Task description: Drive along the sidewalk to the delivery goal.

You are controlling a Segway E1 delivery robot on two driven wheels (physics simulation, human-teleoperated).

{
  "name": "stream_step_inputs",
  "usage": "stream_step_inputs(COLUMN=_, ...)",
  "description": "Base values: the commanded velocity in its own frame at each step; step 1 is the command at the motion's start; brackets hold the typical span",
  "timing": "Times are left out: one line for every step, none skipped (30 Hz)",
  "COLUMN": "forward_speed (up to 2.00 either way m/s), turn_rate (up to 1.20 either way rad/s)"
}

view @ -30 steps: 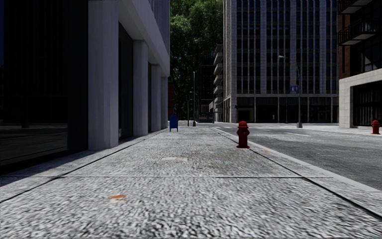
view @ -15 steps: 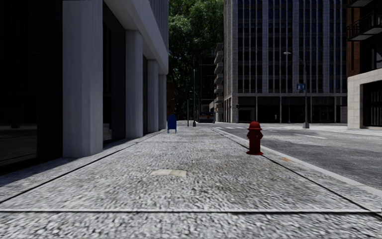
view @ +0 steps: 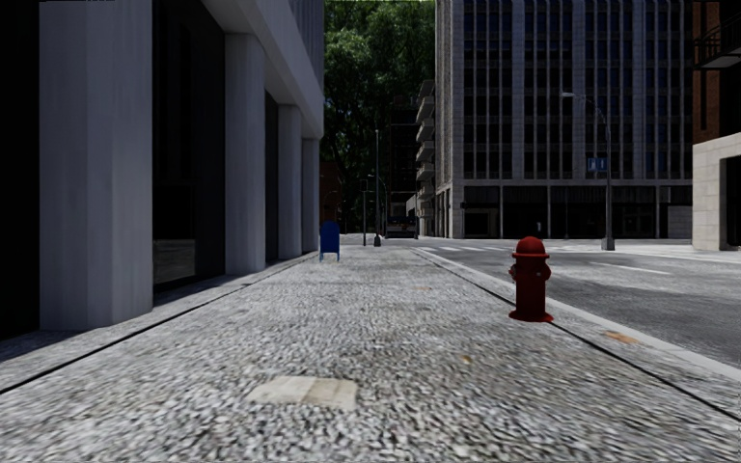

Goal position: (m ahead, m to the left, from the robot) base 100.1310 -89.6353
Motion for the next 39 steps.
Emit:
stream_step_inputs(forward_speed=2.00, turn_rate=0.00)
stream_step_inputs(forward_speed=2.00, turn_rate=0.00)
stream_step_inputs(forward_speed=2.00, turn_rate=0.00)
stream_step_inputs(forward_speed=2.00, turn_rate=0.00)
stream_step_inputs(forward_speed=2.00, turn_rate=0.00)
stream_step_inputs(forward_speed=2.00, turn_rate=0.00)
stream_step_inputs(forward_speed=2.00, turn_rate=0.00)
stream_step_inputs(forward_speed=2.00, turn_rate=0.00)
stream_step_inputs(forward_speed=2.00, turn_rate=0.00)
stream_step_inputs(forward_speed=2.00, turn_rate=0.00)
stream_step_inputs(forward_speed=2.00, turn_rate=0.00)
stream_step_inputs(forward_speed=2.00, turn_rate=0.00)
stream_step_inputs(forward_speed=2.00, turn_rate=0.00)
stream_step_inputs(forward_speed=2.00, turn_rate=0.00)
stream_step_inputs(forward_speed=2.00, turn_rate=0.00)
stream_step_inputs(forward_speed=2.00, turn_rate=0.00)
stream_step_inputs(forward_speed=2.00, turn_rate=0.00)
stream_step_inputs(forward_speed=2.00, turn_rate=0.00)
stream_step_inputs(forward_speed=2.00, turn_rate=0.00)
stream_step_inputs(forward_speed=2.00, turn_rate=0.00)
stream_step_inputs(forward_speed=2.00, turn_rate=0.00)
stream_step_inputs(forward_speed=2.00, turn_rate=0.00)
stream_step_inputs(forward_speed=2.00, turn_rate=0.00)
stream_step_inputs(forward_speed=2.00, turn_rate=0.00)
stream_step_inputs(forward_speed=2.00, turn_rate=0.00)
stream_step_inputs(forward_speed=2.00, turn_rate=0.00)
stream_step_inputs(forward_speed=2.00, turn_rate=0.00)
stream_step_inputs(forward_speed=2.00, turn_rate=0.00)
stream_step_inputs(forward_speed=2.00, turn_rate=0.00)
stream_step_inputs(forward_speed=2.00, turn_rate=0.00)
stream_step_inputs(forward_speed=2.00, turn_rate=0.00)
stream_step_inputs(forward_speed=2.00, turn_rate=0.00)
stream_step_inputs(forward_speed=2.00, turn_rate=0.00)
stream_step_inputs(forward_speed=2.00, turn_rate=0.00)
stream_step_inputs(forward_speed=2.00, turn_rate=0.00)
stream_step_inputs(forward_speed=2.00, turn_rate=0.00)
stream_step_inputs(forward_speed=2.00, turn_rate=0.00)
stream_step_inputs(forward_speed=2.00, turn_rate=0.00)
stream_step_inputs(forward_speed=2.00, turn_rate=0.00)
